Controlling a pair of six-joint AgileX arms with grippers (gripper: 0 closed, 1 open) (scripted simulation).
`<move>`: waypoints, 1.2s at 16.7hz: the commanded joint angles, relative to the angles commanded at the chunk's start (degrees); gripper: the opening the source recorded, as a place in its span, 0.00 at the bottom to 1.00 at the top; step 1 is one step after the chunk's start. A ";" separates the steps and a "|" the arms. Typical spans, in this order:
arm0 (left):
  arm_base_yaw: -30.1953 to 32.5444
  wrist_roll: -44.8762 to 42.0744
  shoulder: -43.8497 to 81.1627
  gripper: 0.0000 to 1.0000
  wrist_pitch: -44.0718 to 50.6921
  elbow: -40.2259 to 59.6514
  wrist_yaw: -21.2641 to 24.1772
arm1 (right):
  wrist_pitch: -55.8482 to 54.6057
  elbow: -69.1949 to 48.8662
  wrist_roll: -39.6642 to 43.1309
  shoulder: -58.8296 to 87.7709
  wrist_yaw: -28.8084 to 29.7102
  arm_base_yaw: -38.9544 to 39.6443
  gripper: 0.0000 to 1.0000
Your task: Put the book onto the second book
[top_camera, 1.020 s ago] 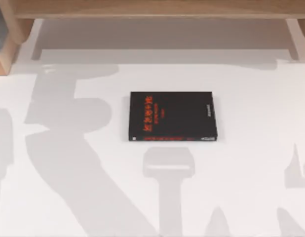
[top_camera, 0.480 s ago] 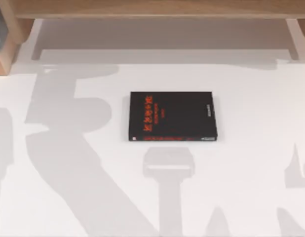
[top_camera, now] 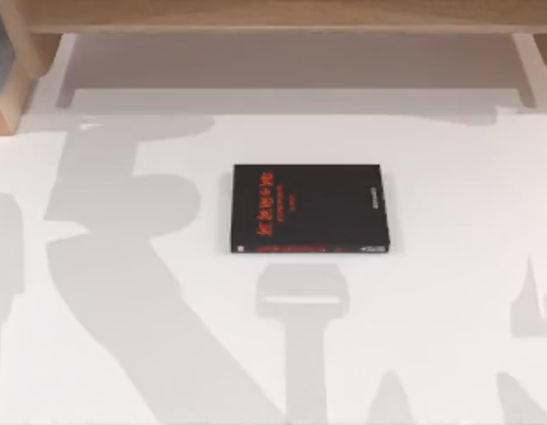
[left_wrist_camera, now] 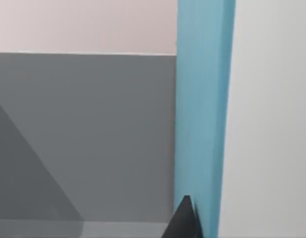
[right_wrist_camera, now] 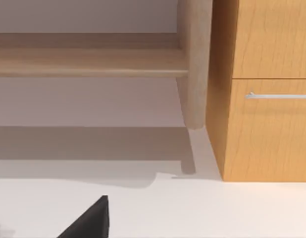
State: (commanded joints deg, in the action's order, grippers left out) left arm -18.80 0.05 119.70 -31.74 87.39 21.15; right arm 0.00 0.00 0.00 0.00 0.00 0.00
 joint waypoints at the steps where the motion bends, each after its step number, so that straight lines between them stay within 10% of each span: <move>1: 0.00 0.00 0.00 0.00 0.00 0.00 0.00 | 0.00 0.00 0.00 0.00 0.00 0.00 1.00; 20: -0.06 -1.49 -4.97 0.00 1.83 -2.50 -1.39 | 0.00 0.00 0.00 0.00 0.00 0.00 1.00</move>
State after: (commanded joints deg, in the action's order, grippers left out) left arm -18.86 -1.43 114.73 -29.92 84.90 19.76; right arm 0.00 0.00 0.00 0.00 0.00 0.00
